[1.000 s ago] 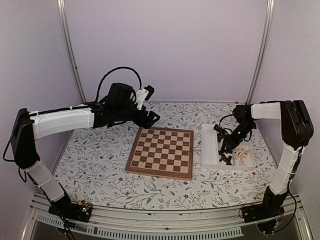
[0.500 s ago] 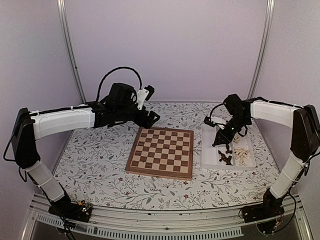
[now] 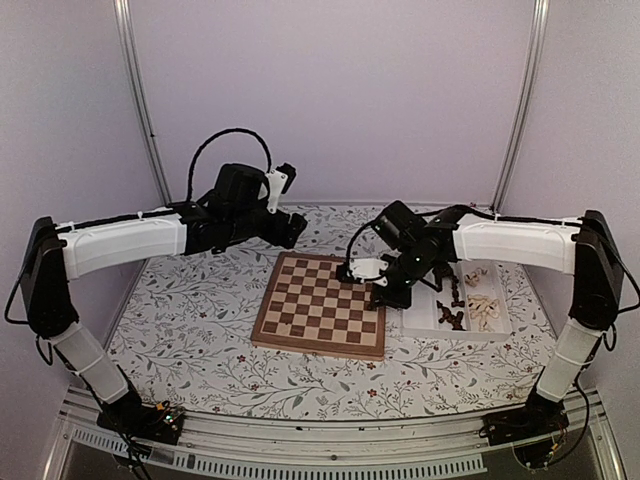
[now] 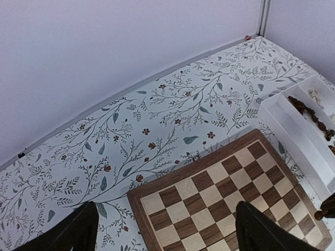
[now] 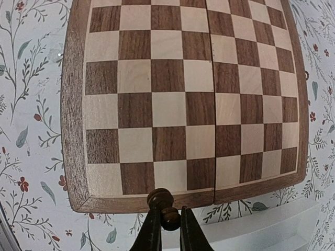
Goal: Set up the chess pieces on the board
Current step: Place the chess piece on the chessboard, then pick up the chess piece from the storage box.
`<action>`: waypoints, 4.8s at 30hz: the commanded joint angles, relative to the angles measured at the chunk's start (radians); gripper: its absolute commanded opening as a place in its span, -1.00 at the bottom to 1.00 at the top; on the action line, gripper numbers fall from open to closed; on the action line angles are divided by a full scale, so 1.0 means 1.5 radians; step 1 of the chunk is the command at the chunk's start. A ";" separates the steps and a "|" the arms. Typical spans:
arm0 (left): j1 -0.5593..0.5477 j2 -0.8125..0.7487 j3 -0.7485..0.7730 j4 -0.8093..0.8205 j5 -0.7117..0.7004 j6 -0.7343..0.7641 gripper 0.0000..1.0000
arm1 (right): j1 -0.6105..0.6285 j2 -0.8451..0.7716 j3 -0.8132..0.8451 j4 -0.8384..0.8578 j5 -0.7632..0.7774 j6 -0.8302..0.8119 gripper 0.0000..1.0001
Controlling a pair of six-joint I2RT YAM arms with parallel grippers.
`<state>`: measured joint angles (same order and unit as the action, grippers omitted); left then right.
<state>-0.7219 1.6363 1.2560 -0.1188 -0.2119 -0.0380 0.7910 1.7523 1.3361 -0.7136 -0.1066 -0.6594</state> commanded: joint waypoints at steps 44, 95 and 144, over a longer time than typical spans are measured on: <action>0.014 -0.042 0.009 0.005 -0.014 -0.007 0.86 | 0.088 0.071 -0.040 0.035 0.100 -0.031 -0.61; 0.012 -0.032 0.012 0.002 0.038 -0.013 0.84 | -0.280 -0.039 -0.204 0.037 0.005 0.089 -0.56; -0.074 0.150 0.086 0.158 0.452 -0.236 0.31 | -0.298 -0.288 -0.238 0.066 -0.279 0.002 -0.82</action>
<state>-0.8074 1.8084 1.3567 -0.0414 0.3149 -0.2466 0.3336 1.3472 0.9691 -0.6437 -0.4084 -0.6289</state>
